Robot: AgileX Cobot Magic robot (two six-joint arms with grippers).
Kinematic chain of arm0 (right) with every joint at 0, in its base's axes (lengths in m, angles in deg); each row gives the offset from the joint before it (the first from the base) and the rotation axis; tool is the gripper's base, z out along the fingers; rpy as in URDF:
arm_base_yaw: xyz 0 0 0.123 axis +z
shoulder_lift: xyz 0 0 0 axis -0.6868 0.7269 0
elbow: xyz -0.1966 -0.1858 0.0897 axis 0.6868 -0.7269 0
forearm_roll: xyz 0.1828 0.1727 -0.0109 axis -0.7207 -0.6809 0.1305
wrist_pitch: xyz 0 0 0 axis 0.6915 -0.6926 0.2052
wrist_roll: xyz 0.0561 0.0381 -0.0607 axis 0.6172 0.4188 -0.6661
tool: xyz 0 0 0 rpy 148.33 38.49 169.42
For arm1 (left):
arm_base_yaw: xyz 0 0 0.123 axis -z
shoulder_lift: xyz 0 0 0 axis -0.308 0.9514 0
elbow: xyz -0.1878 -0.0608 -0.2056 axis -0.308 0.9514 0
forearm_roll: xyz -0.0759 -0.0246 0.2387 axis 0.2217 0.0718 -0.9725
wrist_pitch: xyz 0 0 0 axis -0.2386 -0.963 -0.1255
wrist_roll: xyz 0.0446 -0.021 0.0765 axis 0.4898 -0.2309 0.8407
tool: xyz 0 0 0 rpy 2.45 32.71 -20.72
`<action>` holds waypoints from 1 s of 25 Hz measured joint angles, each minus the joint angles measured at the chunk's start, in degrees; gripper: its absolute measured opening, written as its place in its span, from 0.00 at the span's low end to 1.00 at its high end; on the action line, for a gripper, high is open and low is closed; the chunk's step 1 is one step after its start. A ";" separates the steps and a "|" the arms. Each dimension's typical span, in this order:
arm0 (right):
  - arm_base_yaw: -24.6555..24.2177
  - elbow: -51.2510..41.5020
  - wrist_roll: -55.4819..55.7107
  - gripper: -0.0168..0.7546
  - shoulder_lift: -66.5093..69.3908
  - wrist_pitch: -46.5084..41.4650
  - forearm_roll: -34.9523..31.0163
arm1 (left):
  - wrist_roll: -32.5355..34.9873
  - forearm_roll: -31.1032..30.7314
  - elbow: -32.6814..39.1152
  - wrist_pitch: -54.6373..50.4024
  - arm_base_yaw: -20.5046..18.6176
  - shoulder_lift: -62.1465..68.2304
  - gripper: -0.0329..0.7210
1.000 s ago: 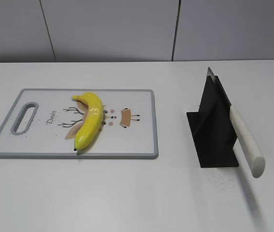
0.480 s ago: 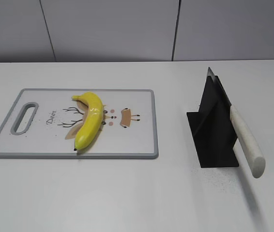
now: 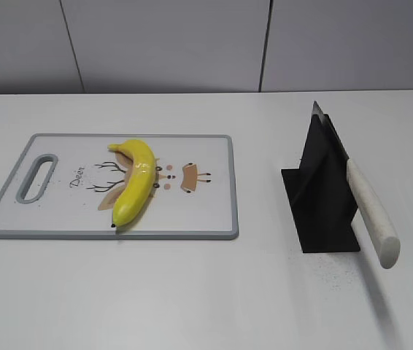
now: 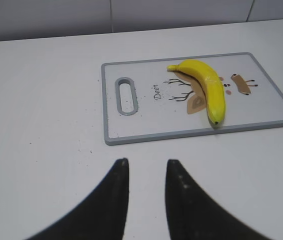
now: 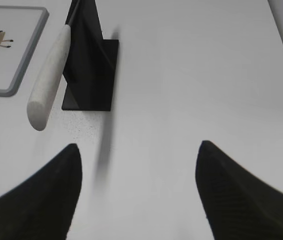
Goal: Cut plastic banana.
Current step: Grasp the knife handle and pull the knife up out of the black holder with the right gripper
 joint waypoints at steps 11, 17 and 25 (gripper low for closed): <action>0.00 13.10 2.38 0.74 22.39 -11.35 0.00 | 0.00 0.00 0.00 0.00 0.00 0.00 0.36; 0.44 17.08 2.77 0.74 32.84 -12.80 -0.12 | 0.00 0.00 0.00 0.00 0.00 0.00 0.36; 7.54 23.66 2.77 0.73 47.53 -12.96 -0.64 | 0.00 0.00 0.00 0.00 0.00 0.00 0.36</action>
